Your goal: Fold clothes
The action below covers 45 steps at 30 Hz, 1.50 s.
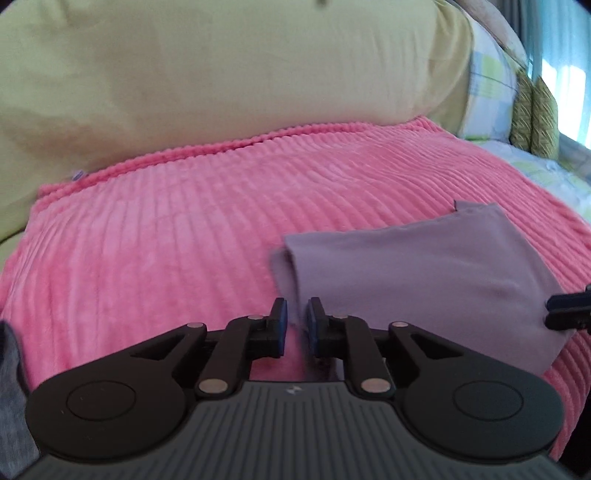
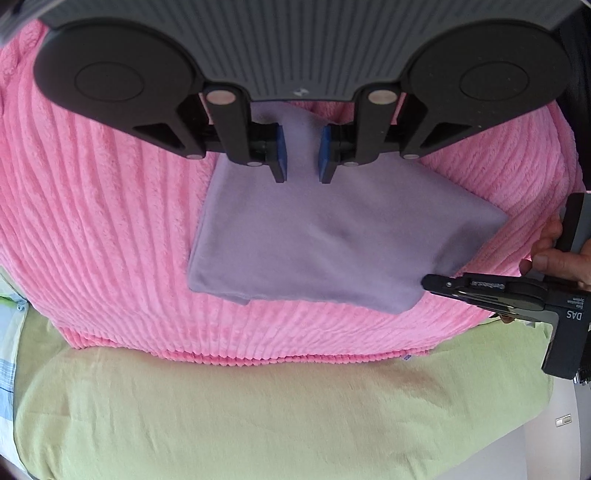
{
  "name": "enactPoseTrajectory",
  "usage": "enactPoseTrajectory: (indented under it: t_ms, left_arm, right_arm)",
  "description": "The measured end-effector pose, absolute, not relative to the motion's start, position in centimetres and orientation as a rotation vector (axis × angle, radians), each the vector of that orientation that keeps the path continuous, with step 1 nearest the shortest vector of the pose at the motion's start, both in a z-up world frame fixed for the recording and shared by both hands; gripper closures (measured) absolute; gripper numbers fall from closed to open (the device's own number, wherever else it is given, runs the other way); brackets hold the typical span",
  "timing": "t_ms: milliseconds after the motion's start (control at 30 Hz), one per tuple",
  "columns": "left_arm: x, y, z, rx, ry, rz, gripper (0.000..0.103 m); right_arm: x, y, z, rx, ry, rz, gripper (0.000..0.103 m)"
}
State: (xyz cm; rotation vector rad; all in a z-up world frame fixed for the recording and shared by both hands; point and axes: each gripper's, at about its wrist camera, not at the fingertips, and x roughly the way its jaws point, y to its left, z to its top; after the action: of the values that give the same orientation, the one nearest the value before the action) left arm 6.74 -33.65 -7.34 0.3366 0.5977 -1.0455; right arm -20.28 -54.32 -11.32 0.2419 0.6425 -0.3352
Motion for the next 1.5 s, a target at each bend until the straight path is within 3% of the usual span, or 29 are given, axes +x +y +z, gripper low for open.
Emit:
enactPoseTrajectory:
  t_ms: [233,400,1500]
  left_arm:
    - [3.7,-34.1,-6.8,0.288,0.611,-1.149,0.086]
    - [3.5,-34.0,-8.5,0.307,0.679,-1.119,0.086]
    - [2.2,-29.9,-8.8,0.283,0.711,-1.053,0.086]
  right_arm:
    - [-19.8,-53.8,-10.1,0.242,0.580,-0.326,0.088]
    - [-19.1,-54.0,-11.3,0.249,0.633,-0.315,0.088]
    - [-21.8,-52.6,-10.6,0.238,0.757,-0.432,0.083]
